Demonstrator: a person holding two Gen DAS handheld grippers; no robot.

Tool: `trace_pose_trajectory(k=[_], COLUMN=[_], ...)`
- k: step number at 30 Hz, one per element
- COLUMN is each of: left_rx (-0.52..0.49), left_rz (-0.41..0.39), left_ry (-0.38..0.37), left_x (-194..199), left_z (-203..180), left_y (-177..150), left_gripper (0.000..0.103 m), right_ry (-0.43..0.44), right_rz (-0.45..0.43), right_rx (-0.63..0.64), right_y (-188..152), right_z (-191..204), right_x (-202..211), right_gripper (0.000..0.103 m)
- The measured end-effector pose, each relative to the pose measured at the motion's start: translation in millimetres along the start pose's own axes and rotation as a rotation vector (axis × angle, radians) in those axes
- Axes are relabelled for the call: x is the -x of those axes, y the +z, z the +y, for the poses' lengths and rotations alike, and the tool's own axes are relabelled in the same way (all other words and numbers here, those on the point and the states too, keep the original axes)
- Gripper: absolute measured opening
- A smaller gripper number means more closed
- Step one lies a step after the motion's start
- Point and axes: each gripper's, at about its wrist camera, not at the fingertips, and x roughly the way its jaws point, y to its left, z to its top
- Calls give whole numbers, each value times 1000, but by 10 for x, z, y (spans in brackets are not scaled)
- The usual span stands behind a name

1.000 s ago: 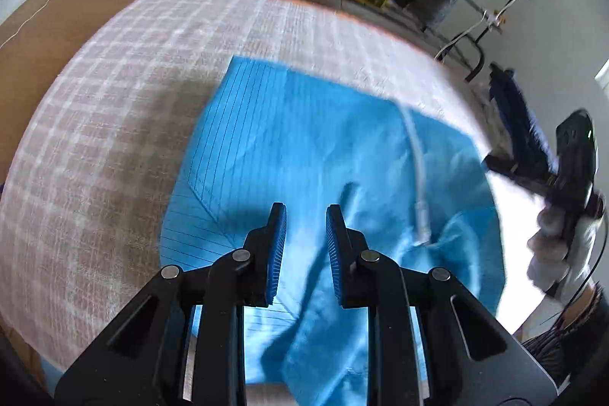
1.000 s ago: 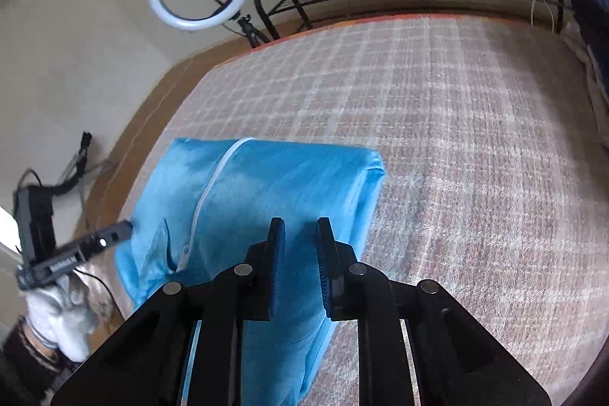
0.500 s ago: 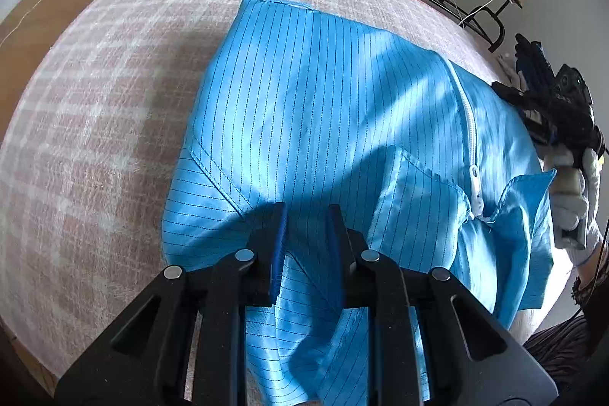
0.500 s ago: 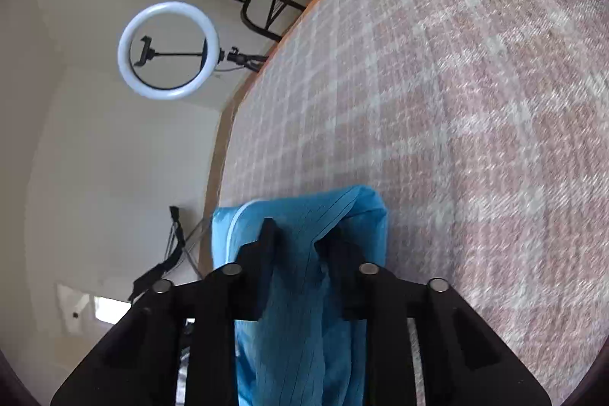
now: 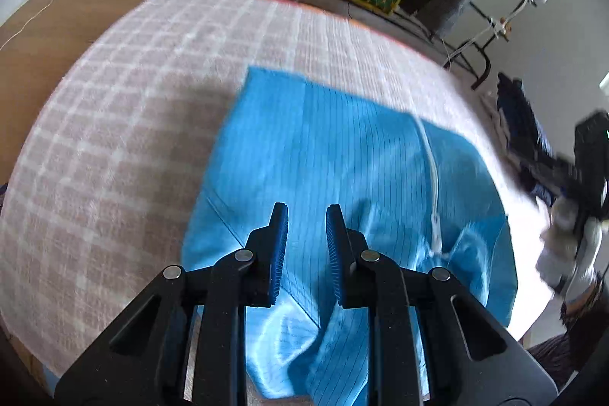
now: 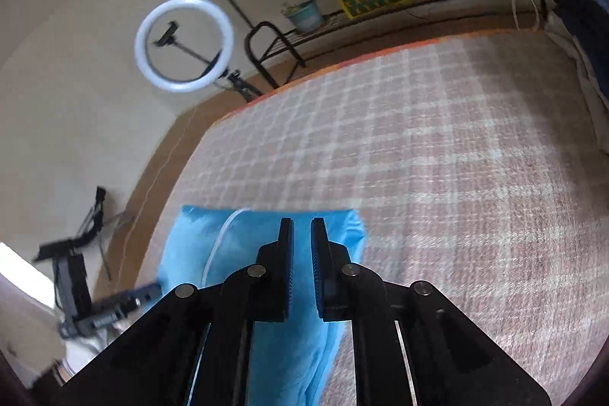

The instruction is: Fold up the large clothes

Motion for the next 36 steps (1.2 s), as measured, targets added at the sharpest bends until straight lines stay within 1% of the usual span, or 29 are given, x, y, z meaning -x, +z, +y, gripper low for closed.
trace_pose_trajectory(k=[1,2,3,4,5,8,10,12,14,15,16,18,19,20,21,22,23,24,25,27,30,34,36], left_rx=[16,27,30,27,32,72,42,11,26,40,55,61,49,46,54,73,92,110,130,179,285,349,382], left_rz=[-5,-6,0,11,22,83,100,95,78,65,49,24,10,0,4,14,29,50,75,104,131,147,148], left_ry=[-6,-14,-7,19,35,39,74,88,86,88,88,65,66,64,55,32,10,-12,-43,-83,-183,-220,-238], left_x=[-7,-37,-75,-137,-197,-380,-429,-380,-295,-240,-176,-63,-14,14,12,-3,-21,-46,-77,-118,-208,-321,-375], left_z=[38,79,102,145,209,379,383,372,405,435,459,471,456,457,463,493,525,571,610,672,859,1030,1113], left_y=[43,78,98,115,109,4,-67,-77,-59,-46,-30,16,32,44,67,82,85,83,87,105,139,193,212], left_gripper=[19,20,20,20,20,20,20,20,20,20,20,20,20,24,31,36,47,57,59,61,63,63,63], right_ry=[-20,-49,-75,-96,-116,-171,-232,-250,-277,-296,-298,-266,-231,-203,-191,-182,-182,-191,-193,-164,-63,61,67], right_rz=[19,39,59,78,101,165,181,212,235,235,223,181,162,149,140,129,123,122,125,144,185,206,211], right_rx=[83,137,180,207,212,194,247,246,233,230,224,216,220,231,242,253,268,276,269,214,66,-99,-142], right_y=[-72,-118,-182,-248,-321,-494,-582,-640,-693,-711,-718,-708,-723,-747,-772,-803,-845,-882,-911,-933,-890,-851,-833], right_z=[197,350,456,506,498,362,319,268,219,217,228,306,362,439,505,552,585,593,574,476,221,-60,-160], right_x=[-31,-112,-182,-246,-301,-441,-469,-467,-379,-324,-245,-51,48,136,192,238,261,258,241,207,111,-6,-87], right_gripper=[10,10,10,10,10,10,10,10,10,10,10,10,10,10,10,17,25,44,56,56,57,57,57])
